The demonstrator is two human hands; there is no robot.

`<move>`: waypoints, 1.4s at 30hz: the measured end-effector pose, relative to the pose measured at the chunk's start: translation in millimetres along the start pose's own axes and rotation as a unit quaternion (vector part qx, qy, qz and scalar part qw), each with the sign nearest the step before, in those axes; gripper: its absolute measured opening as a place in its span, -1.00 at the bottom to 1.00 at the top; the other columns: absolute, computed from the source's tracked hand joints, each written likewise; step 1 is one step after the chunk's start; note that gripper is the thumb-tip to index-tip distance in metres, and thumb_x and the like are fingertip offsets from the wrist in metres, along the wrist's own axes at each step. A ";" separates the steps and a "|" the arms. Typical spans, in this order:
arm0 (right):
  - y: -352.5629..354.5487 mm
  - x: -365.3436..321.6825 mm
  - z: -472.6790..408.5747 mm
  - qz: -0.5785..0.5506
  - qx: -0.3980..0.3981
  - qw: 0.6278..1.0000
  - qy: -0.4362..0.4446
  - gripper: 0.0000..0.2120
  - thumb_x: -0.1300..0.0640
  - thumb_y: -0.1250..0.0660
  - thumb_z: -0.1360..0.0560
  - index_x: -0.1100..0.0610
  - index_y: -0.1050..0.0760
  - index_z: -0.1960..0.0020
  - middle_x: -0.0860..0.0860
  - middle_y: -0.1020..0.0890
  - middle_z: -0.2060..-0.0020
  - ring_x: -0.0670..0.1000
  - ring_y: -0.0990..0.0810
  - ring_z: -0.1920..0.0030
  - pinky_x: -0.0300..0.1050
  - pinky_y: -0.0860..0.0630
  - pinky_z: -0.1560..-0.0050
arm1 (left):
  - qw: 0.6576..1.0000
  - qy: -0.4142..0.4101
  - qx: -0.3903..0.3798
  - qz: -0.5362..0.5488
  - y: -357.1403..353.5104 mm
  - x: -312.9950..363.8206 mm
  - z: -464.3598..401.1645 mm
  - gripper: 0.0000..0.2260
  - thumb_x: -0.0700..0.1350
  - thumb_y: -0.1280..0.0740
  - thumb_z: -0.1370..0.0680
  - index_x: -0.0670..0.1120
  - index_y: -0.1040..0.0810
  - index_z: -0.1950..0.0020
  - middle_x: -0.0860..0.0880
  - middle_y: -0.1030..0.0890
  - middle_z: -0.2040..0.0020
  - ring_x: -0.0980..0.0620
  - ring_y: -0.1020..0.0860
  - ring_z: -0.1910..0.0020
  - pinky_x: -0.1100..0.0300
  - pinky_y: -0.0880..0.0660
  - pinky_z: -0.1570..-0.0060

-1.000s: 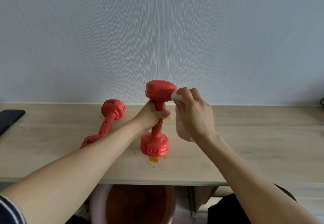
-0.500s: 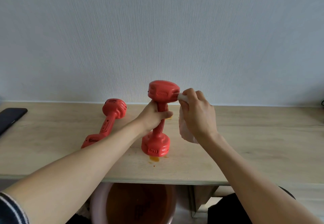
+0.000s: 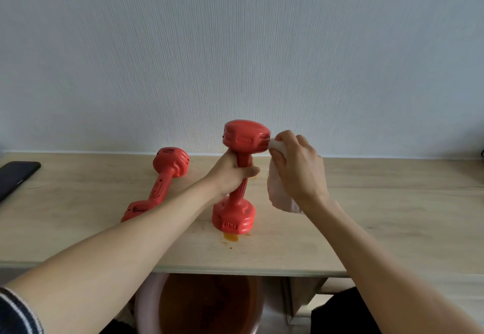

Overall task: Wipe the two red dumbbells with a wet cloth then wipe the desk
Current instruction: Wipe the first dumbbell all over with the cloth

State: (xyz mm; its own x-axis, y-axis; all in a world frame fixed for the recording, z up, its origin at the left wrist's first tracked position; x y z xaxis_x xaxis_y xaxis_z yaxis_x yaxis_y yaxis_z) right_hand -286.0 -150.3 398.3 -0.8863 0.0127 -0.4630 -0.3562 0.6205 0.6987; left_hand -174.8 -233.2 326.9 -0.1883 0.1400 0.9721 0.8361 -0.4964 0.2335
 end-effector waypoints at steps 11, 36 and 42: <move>0.4 -8.4 2.6 -0.042 0.001 0.999 0.012 -0.81 0.09 -0.22 -0.57 0.15 -0.49 -0.12 0.12 -0.54 0.04 0.18 -0.54 0.12 -0.05 -0.41 0.20 | 0.997 0.027 -0.058 0.046 -0.1 -3.6 -0.3 -0.79 -0.40 -0.32 -0.46 -0.10 -0.42 0.15 -0.04 -0.40 0.29 0.04 -0.42 0.27 0.17 -0.39 0.16; -1.9 16.8 2.8 -0.119 -0.018 0.991 -0.050 -0.79 0.23 -0.23 -0.49 0.15 -0.45 -0.12 0.09 -0.55 0.02 0.10 -0.53 0.08 -0.13 -0.36 0.16 | 0.986 0.079 -0.143 -0.023 -5.5 0.9 -0.5 -0.79 -0.41 -0.34 -0.44 -0.10 -0.48 0.14 -0.04 -0.48 0.22 0.00 -0.47 0.17 0.02 -0.39 -0.03; 0.6 24.6 10.6 -0.140 -0.006 0.988 -0.068 -0.81 0.22 -0.25 -0.49 0.09 -0.46 -0.10 0.07 -0.56 -0.01 0.08 -0.54 0.05 -0.09 -0.43 0.12 | 0.993 0.038 -0.060 -0.097 8.2 11.6 -3.1 -0.79 -0.27 -0.51 -0.34 -0.09 -0.54 0.14 -0.01 -0.57 0.20 -0.02 -0.55 0.18 0.02 -0.51 -0.02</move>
State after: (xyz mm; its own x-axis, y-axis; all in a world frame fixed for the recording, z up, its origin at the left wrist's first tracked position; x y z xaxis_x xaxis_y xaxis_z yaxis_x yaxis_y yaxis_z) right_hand -304.9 -141.3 381.6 -0.7042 -0.0527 -0.7080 -0.5866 0.6049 0.5385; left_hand -171.8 -238.3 340.2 -0.3823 0.1808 0.9062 0.7129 -0.5662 0.4137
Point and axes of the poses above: each hand's wrist, its own z-axis away from the middle knuckle, its own y-axis out of the back of the hand, x = y × z, the point moved 9 cm from there along -z, towards the middle knuckle
